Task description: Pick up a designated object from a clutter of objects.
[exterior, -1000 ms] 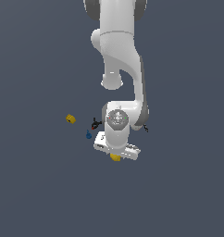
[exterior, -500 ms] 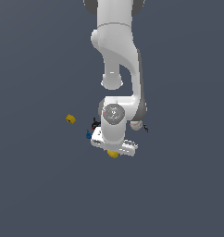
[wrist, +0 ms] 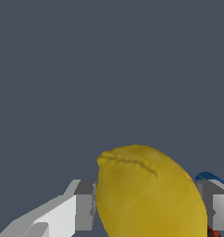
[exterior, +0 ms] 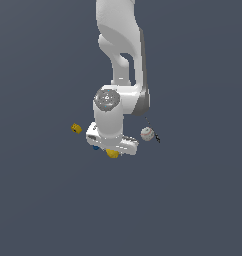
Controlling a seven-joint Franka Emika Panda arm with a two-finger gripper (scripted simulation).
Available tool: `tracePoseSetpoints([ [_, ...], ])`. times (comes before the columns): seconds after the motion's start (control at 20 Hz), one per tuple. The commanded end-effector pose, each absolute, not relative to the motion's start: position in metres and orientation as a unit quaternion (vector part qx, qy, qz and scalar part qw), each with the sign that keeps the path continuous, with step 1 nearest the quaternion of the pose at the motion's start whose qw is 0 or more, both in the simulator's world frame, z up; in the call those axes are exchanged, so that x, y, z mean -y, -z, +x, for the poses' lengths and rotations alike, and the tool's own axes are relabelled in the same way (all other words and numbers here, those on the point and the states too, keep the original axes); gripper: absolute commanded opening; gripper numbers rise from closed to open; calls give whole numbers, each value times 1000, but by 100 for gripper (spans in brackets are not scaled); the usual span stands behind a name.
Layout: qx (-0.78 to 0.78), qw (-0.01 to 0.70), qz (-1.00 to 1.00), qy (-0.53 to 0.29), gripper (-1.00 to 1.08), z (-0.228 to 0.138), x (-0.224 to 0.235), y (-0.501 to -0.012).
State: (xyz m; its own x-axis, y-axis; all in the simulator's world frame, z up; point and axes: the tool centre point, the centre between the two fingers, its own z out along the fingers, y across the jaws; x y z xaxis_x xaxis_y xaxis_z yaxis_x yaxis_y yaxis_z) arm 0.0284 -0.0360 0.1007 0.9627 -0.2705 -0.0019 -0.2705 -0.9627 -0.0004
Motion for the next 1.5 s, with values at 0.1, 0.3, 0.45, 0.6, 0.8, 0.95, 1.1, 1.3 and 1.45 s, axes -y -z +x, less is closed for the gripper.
tracePoseSetpoints([
  [0.1, -137, 1, -991, 0, -100, 8, 62, -136],
  [0.3, -137, 1, -991, 0, -100, -11, 86, -169],
  [0.45, -137, 2, -991, 0, -100, -26, 105, -195],
  [0.6, -137, 2, -991, 0, -100, -41, 125, -222],
  [0.8, -137, 2, -991, 0, -100, -61, 152, -259],
  [0.95, -137, 2, -991, 0, -100, -75, 171, -284],
  [1.1, -137, 2, -991, 0, -100, -87, 188, -308],
  [1.3, -137, 1, -991, 0, -100, -101, 208, -334],
  [1.45, -137, 1, -991, 0, -100, -107, 219, -348],
])
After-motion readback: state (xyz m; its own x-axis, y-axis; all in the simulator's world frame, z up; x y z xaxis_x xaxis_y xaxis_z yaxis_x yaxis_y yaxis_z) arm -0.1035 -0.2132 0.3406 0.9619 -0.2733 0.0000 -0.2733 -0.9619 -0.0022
